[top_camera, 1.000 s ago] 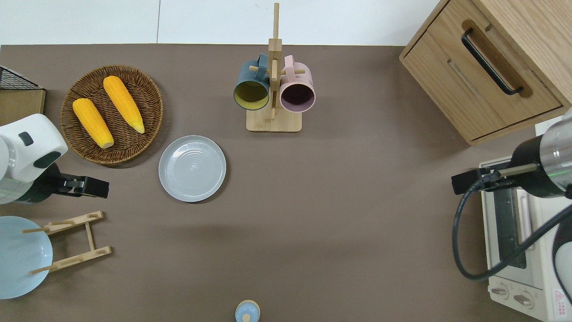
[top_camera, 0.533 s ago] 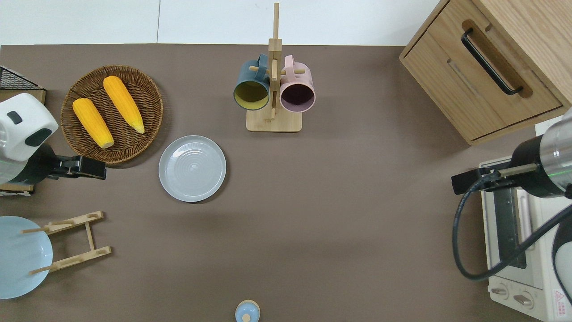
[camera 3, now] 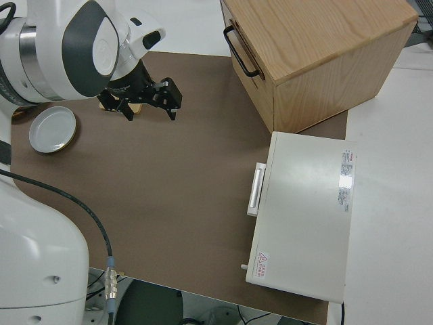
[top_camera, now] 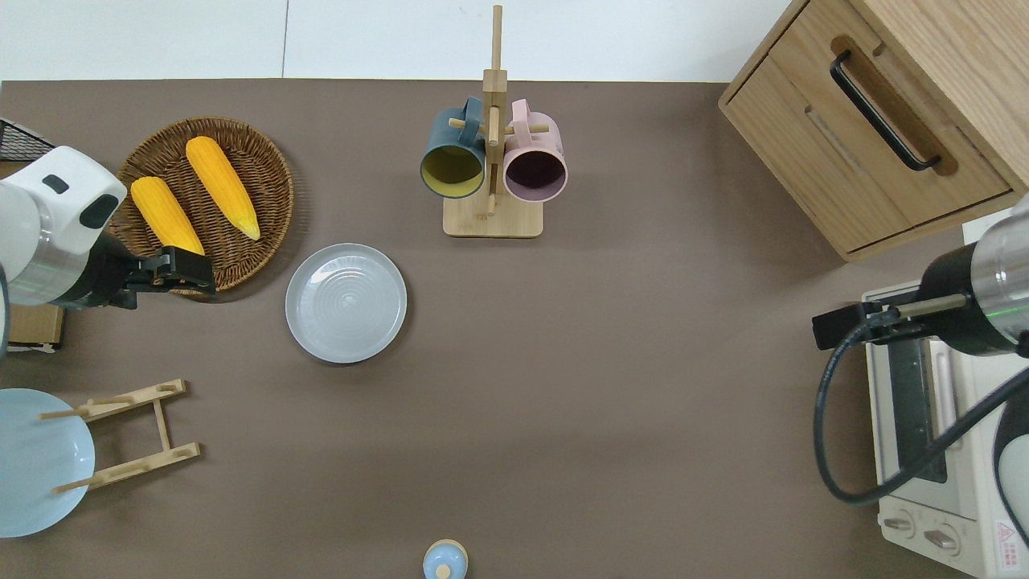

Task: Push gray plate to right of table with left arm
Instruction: 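Move the left gripper forward to the near edge of the gray plate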

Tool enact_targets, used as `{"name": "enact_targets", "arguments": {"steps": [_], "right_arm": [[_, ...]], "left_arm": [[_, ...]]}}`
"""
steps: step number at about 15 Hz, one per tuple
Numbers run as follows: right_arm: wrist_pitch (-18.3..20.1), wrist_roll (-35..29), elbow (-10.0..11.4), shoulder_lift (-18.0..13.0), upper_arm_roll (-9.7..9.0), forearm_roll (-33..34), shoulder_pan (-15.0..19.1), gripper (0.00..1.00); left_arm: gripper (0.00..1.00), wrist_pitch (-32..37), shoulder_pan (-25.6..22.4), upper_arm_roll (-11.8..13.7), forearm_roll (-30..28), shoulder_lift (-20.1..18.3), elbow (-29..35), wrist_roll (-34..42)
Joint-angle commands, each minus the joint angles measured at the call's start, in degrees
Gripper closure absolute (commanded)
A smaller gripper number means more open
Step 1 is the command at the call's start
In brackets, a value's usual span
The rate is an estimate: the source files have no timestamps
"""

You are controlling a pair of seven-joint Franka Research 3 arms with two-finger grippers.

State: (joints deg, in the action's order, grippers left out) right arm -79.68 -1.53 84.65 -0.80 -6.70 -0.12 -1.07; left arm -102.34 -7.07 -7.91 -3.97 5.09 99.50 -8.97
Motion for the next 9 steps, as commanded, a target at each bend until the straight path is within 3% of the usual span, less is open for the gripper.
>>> {"name": "enact_targets", "arguments": {"steps": [1,9], "right_arm": [[0.85,-0.14,-0.46,-0.17,-0.77,-0.59,1.16,0.017],[0.85,-0.05,-0.46,-0.17,-0.86,-0.59,1.16,0.017]], "left_arm": [[0.01,-5.14,0.3,-0.08,-0.52,-0.79,4.9,-4.38],[0.01,-16.66,3.81,-0.87,0.45,-4.38,19.75,-14.85]]}}
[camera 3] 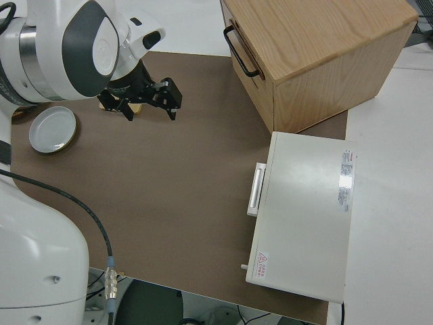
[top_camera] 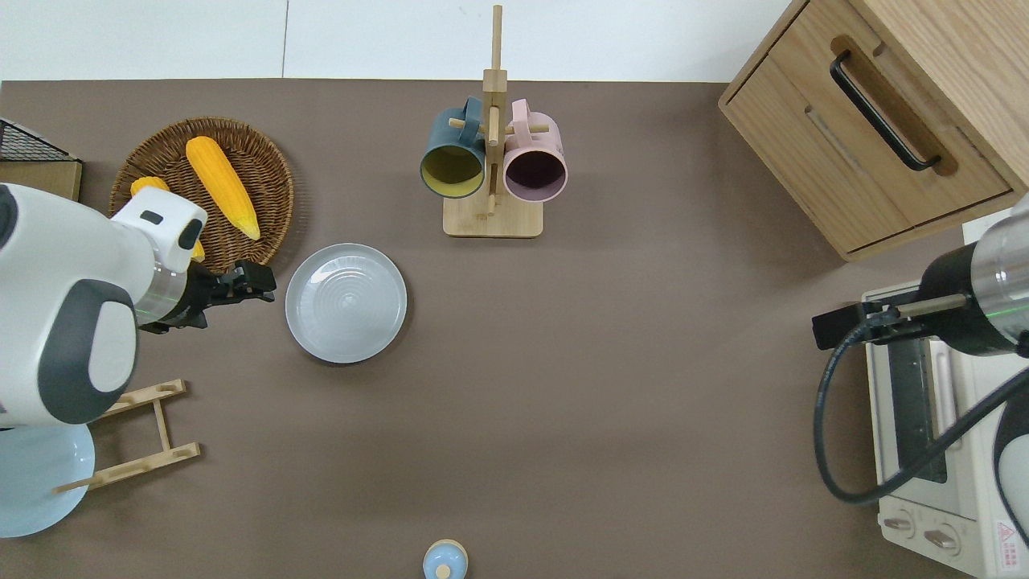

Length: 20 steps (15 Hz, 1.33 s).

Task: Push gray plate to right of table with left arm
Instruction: 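Move the left gripper forward to the near edge of the gray plate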

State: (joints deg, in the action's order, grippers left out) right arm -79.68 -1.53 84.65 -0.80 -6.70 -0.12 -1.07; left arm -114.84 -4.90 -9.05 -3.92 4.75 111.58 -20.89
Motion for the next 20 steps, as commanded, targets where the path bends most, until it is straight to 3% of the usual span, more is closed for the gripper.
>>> {"name": "enact_targets", "arguments": {"steps": [1,6,10,20], "right_arm": [[0.85,-0.05,-0.46,-0.17,-0.86,-0.59,1.16,0.017],[0.85,-0.05,-0.46,-0.17,-0.86,-0.59,1.16,0.017],[0.85,-0.05,-0.46,-0.17,-0.86,-0.59,1.16,0.017],[0.85,-0.05,-0.46,-0.17,-0.86,-0.59,1.16,0.017]], "left_arm": [[0.01,-5.12,1.65,0.26,0.4,-4.92,9.6,-3.11],[0.01,-15.3,1.73,0.09,0.4,-7.83,20.15,-6.35],[0.01,-23.39,1.73,-1.67,0.4,-8.09,25.25,-12.77],[0.02,-37.02,1.73,-2.02,0.49,-6.95,29.66,-20.77]]}}
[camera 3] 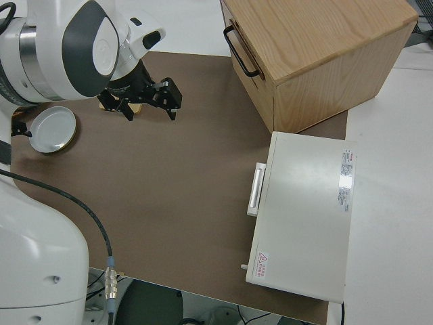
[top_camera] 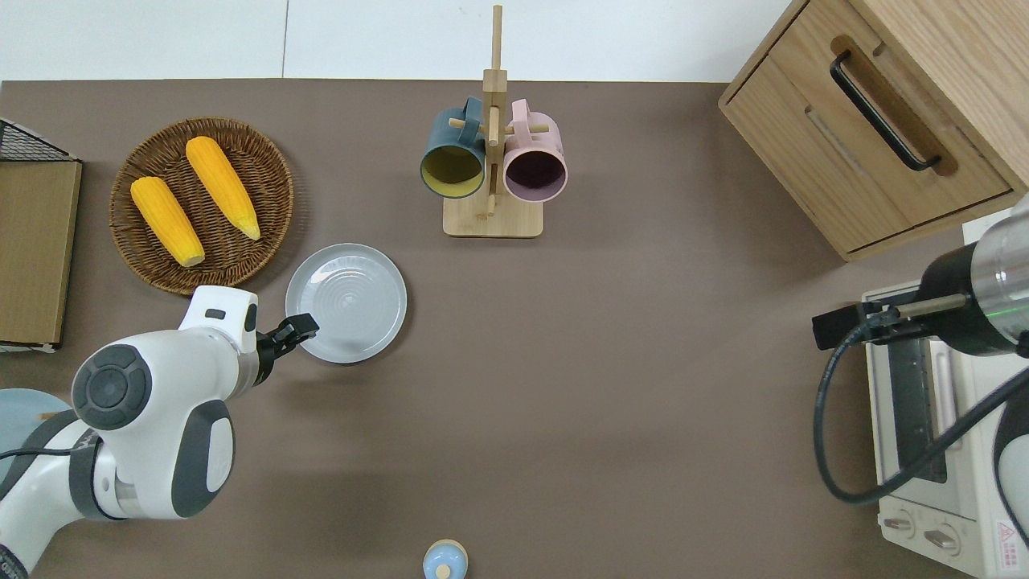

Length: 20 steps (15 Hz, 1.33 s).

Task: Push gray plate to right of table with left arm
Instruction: 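Lower the left gripper against the gray plate's rim nearest the robot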

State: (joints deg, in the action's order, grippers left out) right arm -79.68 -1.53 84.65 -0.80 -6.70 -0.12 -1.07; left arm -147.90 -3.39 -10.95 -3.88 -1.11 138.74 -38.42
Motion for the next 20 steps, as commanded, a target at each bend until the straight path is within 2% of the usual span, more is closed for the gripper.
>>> {"name": "enact_targets", "arguments": {"steps": [1,5,10,14,16,17,18,20], "right_arm": [[0.85,-0.05,-0.46,-0.17,-0.77,-0.59,1.16,0.017],[0.85,-0.05,-0.46,-0.17,-0.77,-0.59,1.16,0.017],[0.85,-0.05,-0.46,-0.17,-0.86,-0.59,1.16,0.017],[0.85,-0.05,-0.46,-0.17,-0.86,-0.59,1.16,0.017],[0.93,-0.05,-0.46,-0.17,-0.77,-0.59,1.16,0.017],[0.85,-0.14,-0.46,-0.17,-0.77,-0.59,1.16,0.017],[0.85,-0.14,-0.46,-0.17,-0.77,-0.59,1.16,0.017],[0.85,-0.05,-0.46,-0.17,-0.86,-0.59,1.16,0.017]], "left_arm": [[0.02,-4.32,0.23,-0.12,0.63,-0.91,2.58,-3.24],[0.04,-4.93,0.14,-0.12,2.47,0.22,2.58,-3.67],[0.04,-7.58,0.75,-0.12,8.88,2.6,2.41,-9.73],[0.07,-9.16,0.93,-0.12,11.27,4.36,2.32,-11.32],[0.18,-9.33,0.93,-0.12,11.27,4.54,2.32,-11.32],[0.29,-9.33,1.02,-0.12,11.27,4.89,2.32,-11.32],[0.45,-9.33,0.93,-0.12,11.27,4.98,2.32,-11.32],[0.84,-9.25,1.02,-0.12,11.27,5.06,2.32,-11.32]]}}
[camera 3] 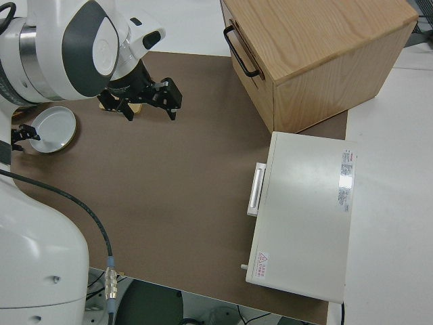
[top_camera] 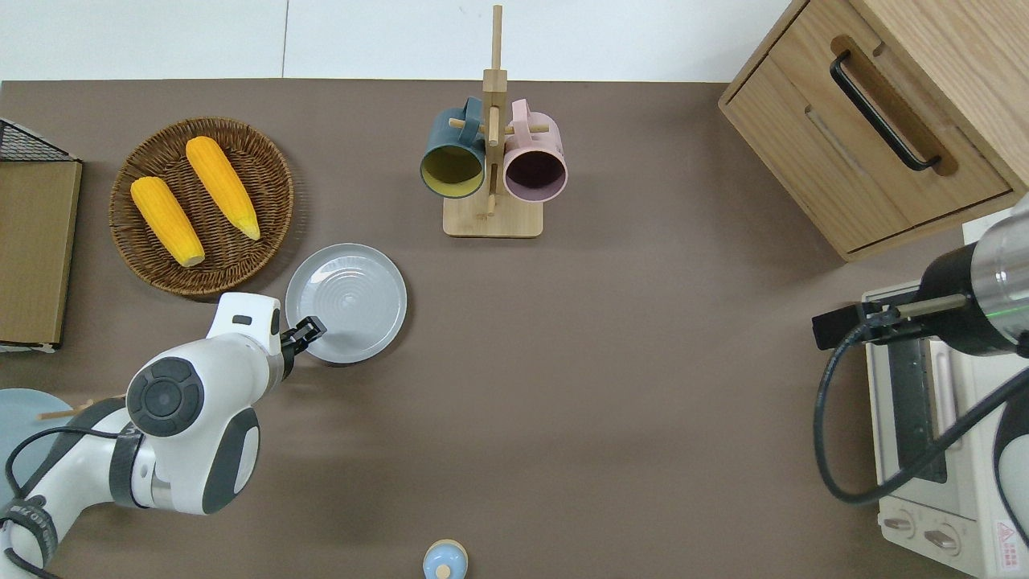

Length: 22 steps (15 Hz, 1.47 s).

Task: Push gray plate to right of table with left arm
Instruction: 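Lower the left gripper against the gray plate's rim nearest the robot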

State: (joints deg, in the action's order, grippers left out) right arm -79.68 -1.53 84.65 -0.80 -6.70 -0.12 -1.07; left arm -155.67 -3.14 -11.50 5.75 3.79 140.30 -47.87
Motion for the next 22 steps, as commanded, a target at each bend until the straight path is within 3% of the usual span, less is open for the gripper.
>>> {"name": "enact_targets", "arguments": {"steps": [1,12,22], "right_arm": [[0.85,-0.05,-0.46,-0.17,-0.86,-0.59,1.16,0.017],[0.85,-0.05,-0.46,-0.17,-0.86,-0.59,1.16,0.017],[0.85,-0.14,-0.46,-0.17,-0.86,-0.59,1.16,0.017]], "left_arm": [[1.0,-1.48,0.68,0.42,1.63,0.16,0.77,-1.79],[1.0,-1.39,2.43,0.33,2.95,1.04,0.5,-2.31],[1.0,0.45,15.6,0.42,2.95,1.13,-0.37,-19.87]]}}
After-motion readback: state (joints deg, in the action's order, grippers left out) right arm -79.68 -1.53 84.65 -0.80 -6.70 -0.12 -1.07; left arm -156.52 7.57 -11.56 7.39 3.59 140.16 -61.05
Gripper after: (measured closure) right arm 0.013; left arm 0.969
